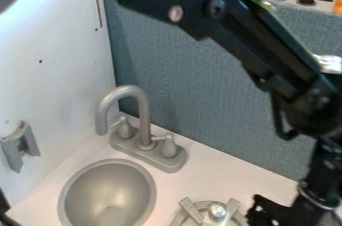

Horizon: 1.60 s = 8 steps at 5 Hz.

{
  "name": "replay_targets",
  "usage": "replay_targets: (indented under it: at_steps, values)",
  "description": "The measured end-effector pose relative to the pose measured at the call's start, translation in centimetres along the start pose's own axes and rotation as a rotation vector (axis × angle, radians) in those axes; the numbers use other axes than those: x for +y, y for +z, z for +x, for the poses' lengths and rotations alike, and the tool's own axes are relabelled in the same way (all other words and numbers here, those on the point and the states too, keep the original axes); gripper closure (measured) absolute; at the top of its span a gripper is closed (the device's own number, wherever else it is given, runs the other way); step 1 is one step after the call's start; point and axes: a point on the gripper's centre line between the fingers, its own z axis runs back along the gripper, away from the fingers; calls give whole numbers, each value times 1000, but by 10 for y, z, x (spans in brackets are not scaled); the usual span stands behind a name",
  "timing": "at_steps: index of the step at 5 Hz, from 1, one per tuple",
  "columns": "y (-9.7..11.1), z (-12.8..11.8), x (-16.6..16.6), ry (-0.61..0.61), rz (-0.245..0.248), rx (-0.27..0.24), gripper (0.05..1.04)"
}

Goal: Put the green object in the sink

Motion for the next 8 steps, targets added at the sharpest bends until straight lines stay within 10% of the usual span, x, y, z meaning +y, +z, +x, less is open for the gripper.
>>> replay_targets:
  at_steps: [3,8]
  values:
    - [-23,-29,-58,-70,-2,-74,83]
    - [-56,-17,-69,-166,3,-2,83]
